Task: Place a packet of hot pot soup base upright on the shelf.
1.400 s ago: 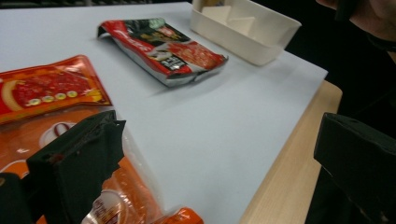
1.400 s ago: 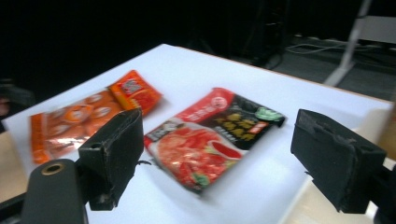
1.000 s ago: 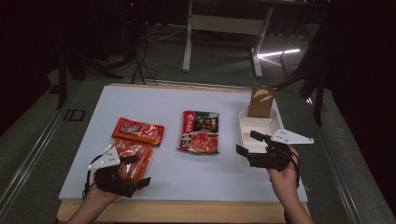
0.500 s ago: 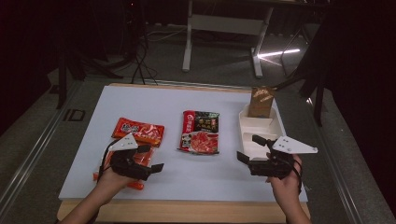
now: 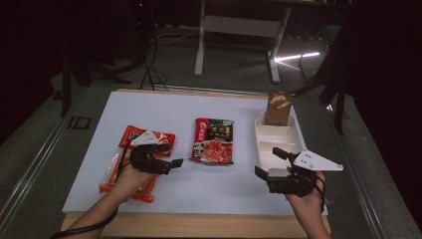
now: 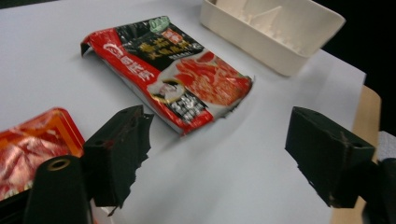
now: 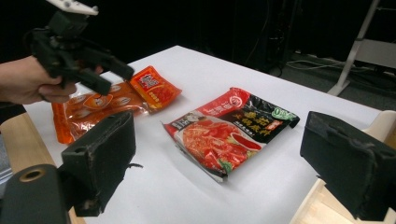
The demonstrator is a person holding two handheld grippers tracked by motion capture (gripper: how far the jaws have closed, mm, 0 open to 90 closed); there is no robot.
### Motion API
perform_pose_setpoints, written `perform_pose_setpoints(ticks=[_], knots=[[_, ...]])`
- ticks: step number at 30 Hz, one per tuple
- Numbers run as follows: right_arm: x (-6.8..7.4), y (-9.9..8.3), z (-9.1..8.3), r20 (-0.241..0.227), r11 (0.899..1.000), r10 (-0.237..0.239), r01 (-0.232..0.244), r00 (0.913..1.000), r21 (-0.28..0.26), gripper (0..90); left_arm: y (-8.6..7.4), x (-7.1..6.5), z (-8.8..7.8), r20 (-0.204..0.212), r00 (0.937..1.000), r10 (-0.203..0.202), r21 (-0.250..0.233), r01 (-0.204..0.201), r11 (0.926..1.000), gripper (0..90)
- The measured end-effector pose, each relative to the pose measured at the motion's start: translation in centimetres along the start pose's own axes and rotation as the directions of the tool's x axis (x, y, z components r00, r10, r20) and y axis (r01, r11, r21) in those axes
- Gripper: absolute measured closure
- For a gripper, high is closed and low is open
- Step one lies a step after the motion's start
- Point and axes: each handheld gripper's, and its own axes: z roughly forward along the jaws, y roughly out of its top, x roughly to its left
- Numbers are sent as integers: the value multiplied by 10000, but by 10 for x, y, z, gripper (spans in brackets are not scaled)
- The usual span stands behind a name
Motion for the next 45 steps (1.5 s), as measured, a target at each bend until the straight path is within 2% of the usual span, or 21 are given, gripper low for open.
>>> perform_pose_setpoints(ticks=[4, 8, 12, 17, 21, 25, 32, 41, 45], knots=[[1, -3, 1, 191, 10000, 36, -38, 9998, 69, 102, 8, 7, 13, -146, 9997, -185, 60, 186, 9998, 236], [2, -4, 0, 173, 9999, -19, 17, 9998, 144, 102, 14, 14, 27, -301, 9988, -386, 165, 391, 9991, 241], [2, -7, 0, 154, 9998, -8, 5, 9999, 219, 125, 22, 19, 43, -424, 9973, -603, 275, 615, 9977, 283], [2, -8, 1, 161, 9997, -71, 68, 9998, 236, 131, 31, 25, 59, -611, 9953, -757, 243, 773, 9967, 309], [3, -8, 3, 162, 9996, -163, 159, 9997, 251, 132, 37, 30, 73, -1202, 9895, -797, 447, 856, 9953, 309], [4, -8, 4, 149, 9994, -231, 227, 9996, 262, 134, 39, 36, 86, -1482, 9823, -1149, 580, 1246, 9905, 310], [4, -9, 6, 126, 9988, -313, 308, 9994, 382, 135, 40, 46, 107, -1772, 9719, -1551, 813, 1715, 9818, 370], [3, -11, 8, 55, 9983, -290, 287, 9996, 499, 135, 37, 59, 134, -1996, 9581, -2056, 1401, 2356, 9617, 430], [3, -12, 9, 50, 9982, -239, 235, 9997, 549, 135, 37, 63, 142, -2074, 9539, -2169, 1554, 2511, 9554, 451]])
